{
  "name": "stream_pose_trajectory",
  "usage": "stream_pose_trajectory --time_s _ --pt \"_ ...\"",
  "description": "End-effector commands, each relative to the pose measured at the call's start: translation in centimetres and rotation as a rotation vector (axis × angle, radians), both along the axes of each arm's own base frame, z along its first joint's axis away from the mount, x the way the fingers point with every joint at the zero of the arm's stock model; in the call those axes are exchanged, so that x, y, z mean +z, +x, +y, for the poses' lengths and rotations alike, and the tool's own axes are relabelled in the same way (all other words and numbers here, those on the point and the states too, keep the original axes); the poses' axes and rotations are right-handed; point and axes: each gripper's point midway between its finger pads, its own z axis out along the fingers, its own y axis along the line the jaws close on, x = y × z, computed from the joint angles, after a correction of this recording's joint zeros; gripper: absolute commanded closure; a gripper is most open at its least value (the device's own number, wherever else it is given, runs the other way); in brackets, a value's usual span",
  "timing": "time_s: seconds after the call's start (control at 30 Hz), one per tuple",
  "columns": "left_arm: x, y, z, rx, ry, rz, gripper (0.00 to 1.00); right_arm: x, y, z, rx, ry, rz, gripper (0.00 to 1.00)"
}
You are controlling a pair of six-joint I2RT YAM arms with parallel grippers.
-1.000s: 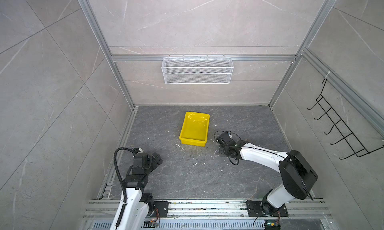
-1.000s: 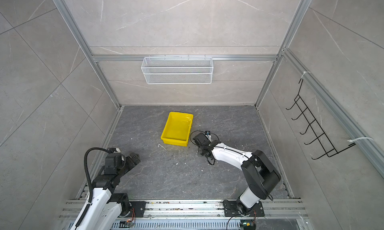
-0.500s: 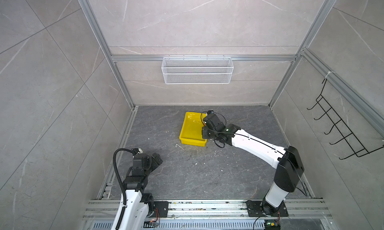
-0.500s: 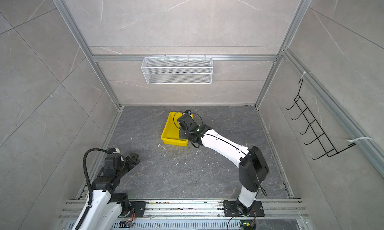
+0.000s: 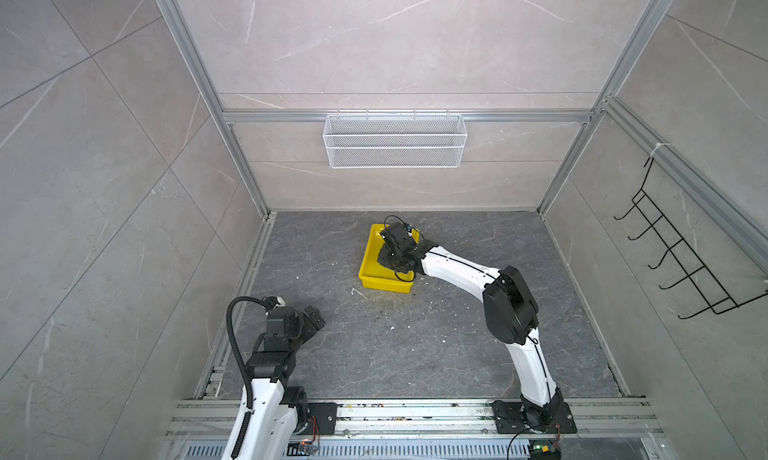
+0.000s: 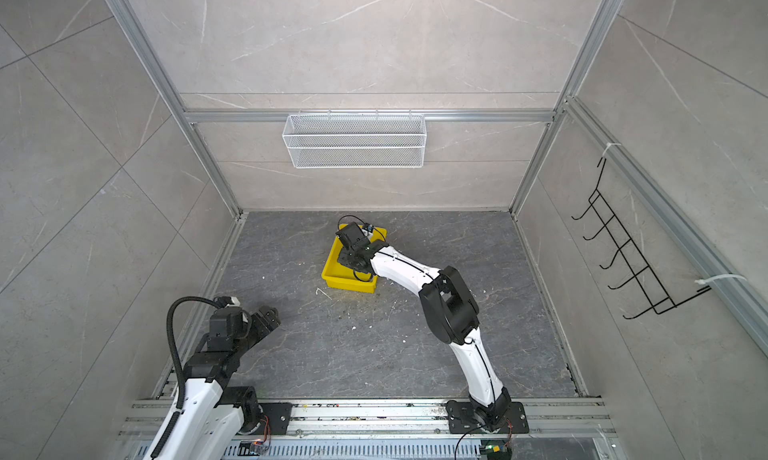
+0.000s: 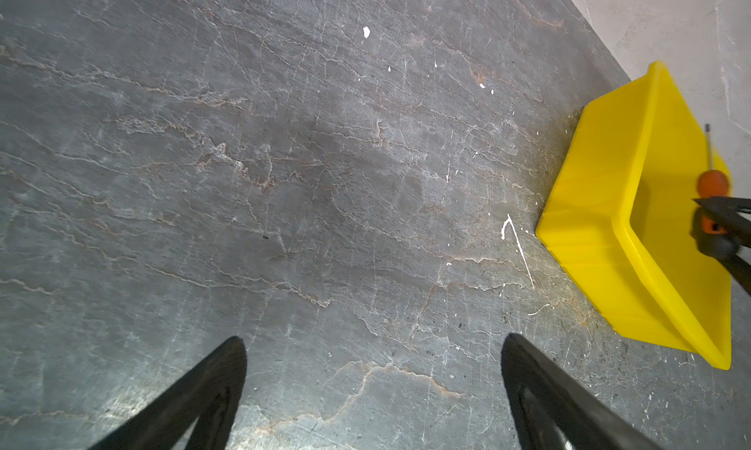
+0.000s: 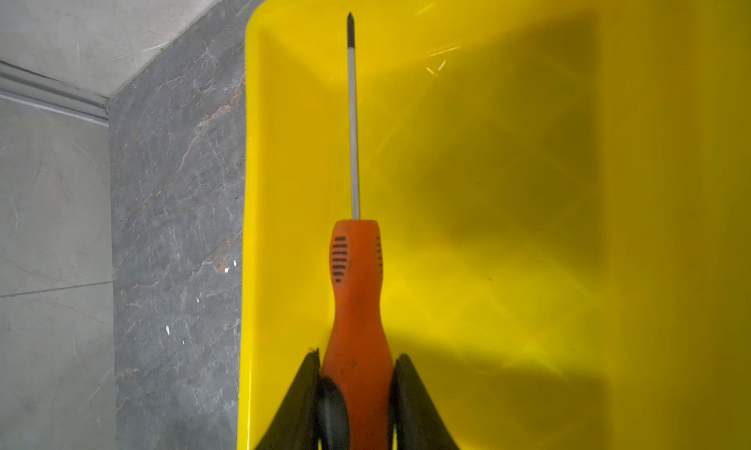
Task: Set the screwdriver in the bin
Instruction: 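Lift the screwdriver and carry it over the yellow bin with the right gripper, then lower the screwdriver into the bin and open the right gripper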
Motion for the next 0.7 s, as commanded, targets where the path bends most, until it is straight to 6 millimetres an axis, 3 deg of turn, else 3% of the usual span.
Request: stream_pose_trajectory --time_s 0.0,0.23,0.4,0.5,0.67 --pt "0.5 0.3 0.3 0.005 0.018 -0.024 0.0 -1.2 1.3 2.2 -0.014 0.108 0.051 0.88" --pt "0.4 0.4 0.2 0.003 0.018 -0.018 0.0 -3.1 1.7 3.3 0.037 0.055 0.111 0.81" --pt "0.4 0.4 0.3 0.006 0.019 -0.02 0.0 -3.3 1.3 3.0 0.067 0.022 0.116 0.52" --pt "0.4 0.3 0.3 0.008 0.018 -0.022 0.0 -3.3 1.0 2.6 0.077 0.007 0.117 0.47" --pt "0.5 0.2 0.3 0.008 0.018 -0.025 0.0 -2.9 0.2 1.4 0.088 -0.02 0.114 0.47"
